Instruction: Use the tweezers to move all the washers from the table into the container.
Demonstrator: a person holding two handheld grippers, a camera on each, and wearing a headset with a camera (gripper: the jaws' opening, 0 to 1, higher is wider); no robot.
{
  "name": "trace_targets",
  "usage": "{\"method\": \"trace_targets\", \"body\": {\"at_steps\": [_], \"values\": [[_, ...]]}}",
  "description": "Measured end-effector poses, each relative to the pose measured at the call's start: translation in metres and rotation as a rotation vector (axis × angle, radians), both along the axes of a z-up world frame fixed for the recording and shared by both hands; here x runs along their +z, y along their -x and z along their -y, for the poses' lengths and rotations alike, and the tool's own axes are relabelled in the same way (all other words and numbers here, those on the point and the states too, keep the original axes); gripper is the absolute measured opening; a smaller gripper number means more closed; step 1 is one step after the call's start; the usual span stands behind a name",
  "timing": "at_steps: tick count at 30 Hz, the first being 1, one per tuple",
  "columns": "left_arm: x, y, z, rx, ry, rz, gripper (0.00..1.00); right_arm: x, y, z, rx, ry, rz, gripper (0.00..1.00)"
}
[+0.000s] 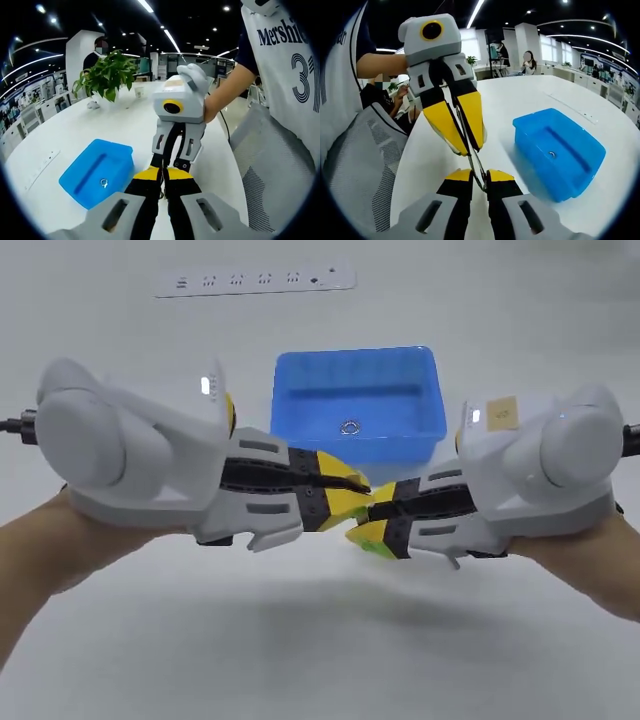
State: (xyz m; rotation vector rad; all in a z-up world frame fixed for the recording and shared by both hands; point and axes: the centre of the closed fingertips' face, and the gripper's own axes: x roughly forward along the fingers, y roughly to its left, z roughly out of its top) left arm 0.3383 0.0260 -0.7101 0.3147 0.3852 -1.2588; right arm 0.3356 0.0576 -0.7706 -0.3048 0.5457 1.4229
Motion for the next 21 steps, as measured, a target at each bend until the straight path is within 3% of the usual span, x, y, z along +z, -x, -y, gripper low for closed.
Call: {"method": "trace_targets", "body": {"at_steps": [8,15,21], "values": [[0.015,-0.004,-0.005,0.031,0.016,0.034,0.07,0.016,-0.005,-0.004,-0.013,-0.014,0.033,0.12],[0.027,-0.006,-0.006,0.045,0.020,0.036,0.07,0.027,-0.009,-0.006,-0.020,-0.017,0.062,0.12],[0.036,-0.008,-0.008,0.043,0.018,0.062,0.07,0.037,-0.012,-0.007,-0.039,-0.031,0.087,0.12]]}}
